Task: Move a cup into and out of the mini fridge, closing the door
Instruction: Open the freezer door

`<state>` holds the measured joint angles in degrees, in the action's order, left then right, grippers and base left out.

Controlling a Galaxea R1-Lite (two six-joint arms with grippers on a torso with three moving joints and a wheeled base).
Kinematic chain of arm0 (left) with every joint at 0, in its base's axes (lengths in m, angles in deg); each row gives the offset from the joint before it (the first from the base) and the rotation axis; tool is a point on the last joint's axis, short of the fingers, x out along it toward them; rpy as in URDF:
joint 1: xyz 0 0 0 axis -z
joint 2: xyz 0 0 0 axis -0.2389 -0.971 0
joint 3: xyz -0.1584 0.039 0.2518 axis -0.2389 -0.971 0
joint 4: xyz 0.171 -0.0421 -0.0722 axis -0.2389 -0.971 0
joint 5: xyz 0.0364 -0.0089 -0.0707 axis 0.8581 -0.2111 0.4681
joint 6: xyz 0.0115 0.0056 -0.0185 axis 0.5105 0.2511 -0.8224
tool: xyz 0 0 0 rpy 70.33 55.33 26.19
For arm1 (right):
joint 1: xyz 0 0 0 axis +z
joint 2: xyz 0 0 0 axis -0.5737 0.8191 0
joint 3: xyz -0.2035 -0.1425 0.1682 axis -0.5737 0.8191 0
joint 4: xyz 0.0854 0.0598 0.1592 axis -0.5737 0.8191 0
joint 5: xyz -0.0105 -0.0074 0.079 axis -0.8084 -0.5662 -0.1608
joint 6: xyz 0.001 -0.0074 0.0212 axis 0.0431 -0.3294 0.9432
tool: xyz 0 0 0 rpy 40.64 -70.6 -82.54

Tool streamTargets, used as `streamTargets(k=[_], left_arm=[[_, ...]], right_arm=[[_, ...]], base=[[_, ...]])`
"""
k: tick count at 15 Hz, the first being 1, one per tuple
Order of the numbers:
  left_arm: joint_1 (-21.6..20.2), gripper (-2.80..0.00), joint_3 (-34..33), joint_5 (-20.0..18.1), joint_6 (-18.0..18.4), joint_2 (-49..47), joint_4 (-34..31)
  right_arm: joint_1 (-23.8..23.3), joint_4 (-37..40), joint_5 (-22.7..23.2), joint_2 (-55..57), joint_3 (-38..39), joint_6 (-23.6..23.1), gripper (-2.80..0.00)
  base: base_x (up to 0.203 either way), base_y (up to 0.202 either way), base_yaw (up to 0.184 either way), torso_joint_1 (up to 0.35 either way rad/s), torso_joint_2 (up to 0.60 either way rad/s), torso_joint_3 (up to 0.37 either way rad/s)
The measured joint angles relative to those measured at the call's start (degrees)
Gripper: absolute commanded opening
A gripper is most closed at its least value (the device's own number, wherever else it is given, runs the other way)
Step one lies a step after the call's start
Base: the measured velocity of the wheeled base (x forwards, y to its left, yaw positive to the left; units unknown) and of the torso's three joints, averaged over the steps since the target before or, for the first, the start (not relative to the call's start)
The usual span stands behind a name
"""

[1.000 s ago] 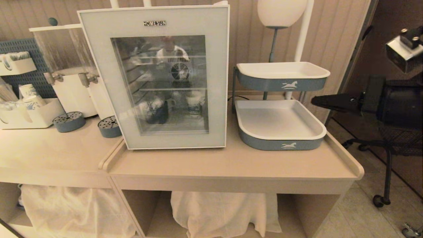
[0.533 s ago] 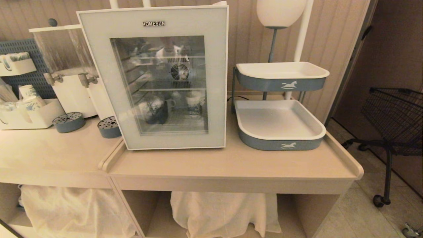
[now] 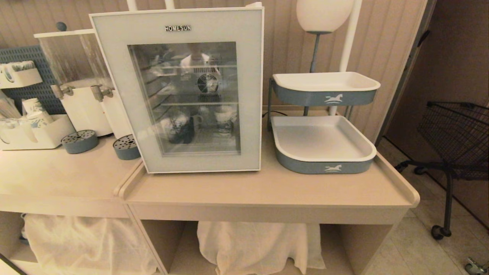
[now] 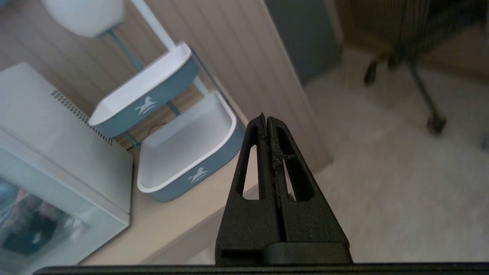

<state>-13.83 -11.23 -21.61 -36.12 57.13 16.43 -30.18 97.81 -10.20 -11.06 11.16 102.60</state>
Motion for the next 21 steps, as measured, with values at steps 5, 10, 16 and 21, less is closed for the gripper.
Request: streamTargets(k=[5, 10, 16, 21], left_arm=[[0.01, -2.8, 0.0, -0.02, 0.04, 0.0, -0.02], [0.01, -2.8, 0.0, 0.0, 0.09, 0.0, 0.01], [0.01, -2.8, 0.0, -0.02, 0.15, 0.0, -0.02], [0.01, -2.8, 0.0, -0.11, 0.26, 0.0, -0.04]], right_arm=[[-4.16, -6.18, 11.71, -18.56, 11.93, -9.76, -2.8], [-4.78, -32.44, 25.43, -22.69, 42.84, -24.9, -2.8], [-4.93, -30.49, 28.56, -23.03, 54.89, -31.46, -2.8], [-4.93, -28.94, 28.34, -23.03, 54.65, -30.47, -2.8]], base=[[0.0, 0.0, 0.0, 0.0, 0.0, 0.0], [0.0, 0.0, 0.0, 0.0, 0.0, 0.0], [0.0, 0.0, 0.0, 0.0, 0.0, 0.0], [0.0, 0.0, 0.0, 0.0, 0.0, 0.0]])
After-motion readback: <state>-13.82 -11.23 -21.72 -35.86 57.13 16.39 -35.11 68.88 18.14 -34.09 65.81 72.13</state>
